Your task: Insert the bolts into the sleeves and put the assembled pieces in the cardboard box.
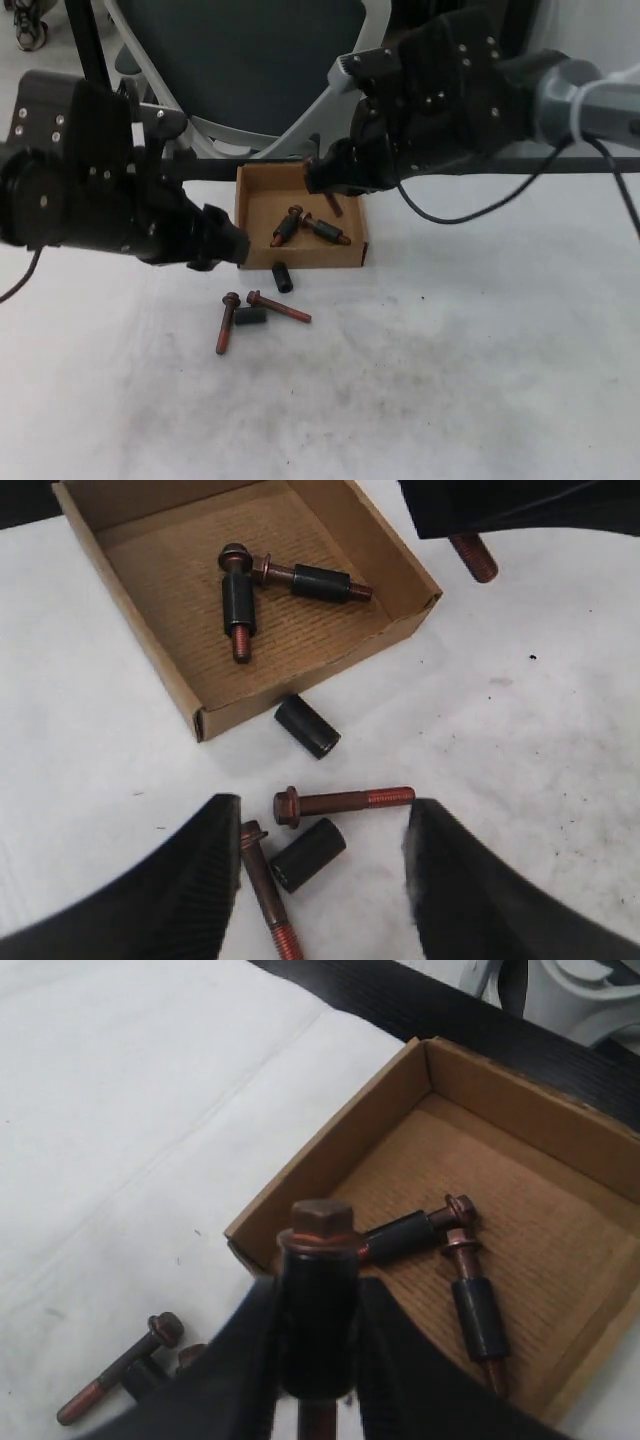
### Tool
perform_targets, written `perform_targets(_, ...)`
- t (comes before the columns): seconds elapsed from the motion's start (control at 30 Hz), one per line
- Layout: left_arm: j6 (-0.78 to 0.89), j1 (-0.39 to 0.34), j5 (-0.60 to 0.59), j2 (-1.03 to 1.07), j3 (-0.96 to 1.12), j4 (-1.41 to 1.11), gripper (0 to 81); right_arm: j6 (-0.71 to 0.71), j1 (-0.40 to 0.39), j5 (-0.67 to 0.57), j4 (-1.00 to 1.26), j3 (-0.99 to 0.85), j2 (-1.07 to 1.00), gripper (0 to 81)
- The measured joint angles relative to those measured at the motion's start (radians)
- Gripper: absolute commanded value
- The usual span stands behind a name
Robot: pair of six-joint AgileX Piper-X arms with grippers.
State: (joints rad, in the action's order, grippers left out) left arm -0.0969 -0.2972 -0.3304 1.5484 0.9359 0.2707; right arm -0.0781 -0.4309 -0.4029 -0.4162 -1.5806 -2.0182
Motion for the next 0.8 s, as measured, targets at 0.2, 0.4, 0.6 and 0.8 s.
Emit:
perform_targets(0.2,0.0,0.0,0.007,0.08,0.069,0.066,47.8,-0.01,0.0,0.0,-0.089,-0.103,-0.07,0.3)
perform_targets(0.4,0.0,0.0,0.01,0.176,0.12,0.097,47.8,-0.011,0.0,0.002,-0.123,-0.192,-0.15,0.3)
perform_targets(0.6,0.0,0.0,0.01,0.254,0.162,0.114,47.8,-0.017,0.009,0.004,-0.135,-0.233,-0.193,0.3)
perform_targets(0.8,-0.009,0.0,0.01,0.285,0.18,0.119,47.8,-0.017,0.035,0.007,-0.153,-0.267,-0.238,0.3)
